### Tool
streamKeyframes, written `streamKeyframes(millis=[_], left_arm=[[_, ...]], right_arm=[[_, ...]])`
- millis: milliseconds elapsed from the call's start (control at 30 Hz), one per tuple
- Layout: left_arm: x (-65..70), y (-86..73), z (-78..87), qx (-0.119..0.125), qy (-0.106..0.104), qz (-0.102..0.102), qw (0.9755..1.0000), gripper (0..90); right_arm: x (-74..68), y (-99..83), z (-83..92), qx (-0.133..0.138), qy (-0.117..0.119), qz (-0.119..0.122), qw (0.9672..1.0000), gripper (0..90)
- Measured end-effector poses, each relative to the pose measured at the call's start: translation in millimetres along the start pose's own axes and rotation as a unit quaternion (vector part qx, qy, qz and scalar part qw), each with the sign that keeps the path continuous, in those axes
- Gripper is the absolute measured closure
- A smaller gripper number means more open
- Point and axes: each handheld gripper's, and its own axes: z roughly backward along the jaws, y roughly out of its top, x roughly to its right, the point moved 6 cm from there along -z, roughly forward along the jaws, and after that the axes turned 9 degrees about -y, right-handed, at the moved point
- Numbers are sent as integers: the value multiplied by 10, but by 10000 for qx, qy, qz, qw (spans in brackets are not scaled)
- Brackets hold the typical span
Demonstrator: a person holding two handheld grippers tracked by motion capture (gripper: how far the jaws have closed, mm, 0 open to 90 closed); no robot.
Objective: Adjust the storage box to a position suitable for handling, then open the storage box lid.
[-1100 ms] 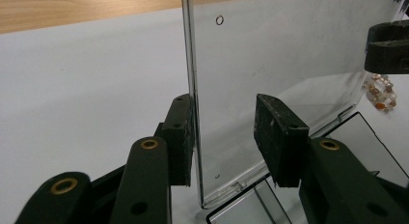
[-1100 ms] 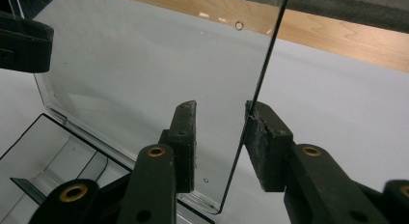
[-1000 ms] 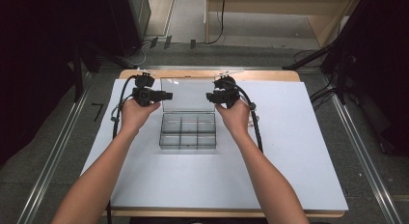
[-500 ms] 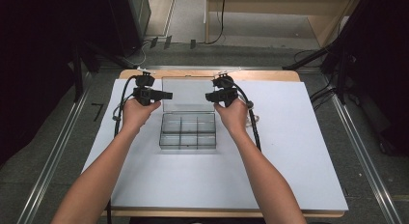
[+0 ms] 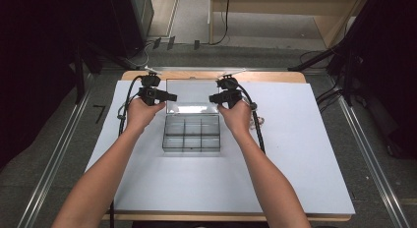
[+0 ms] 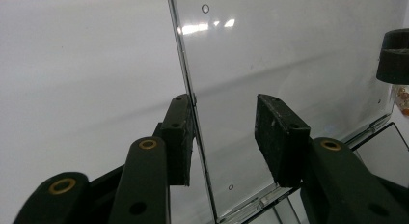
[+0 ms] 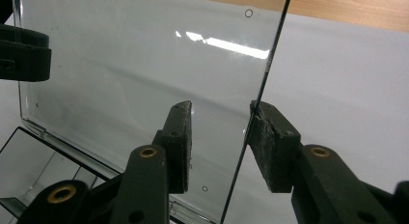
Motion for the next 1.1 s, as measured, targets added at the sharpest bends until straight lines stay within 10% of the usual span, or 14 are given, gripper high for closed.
streamKeyframes(millis=[1100], left_arm=[[-99,4,-105,-110,-208,376,9990,564]], right_arm=[[19,16,-125,-396,79,-197,9990,571]])
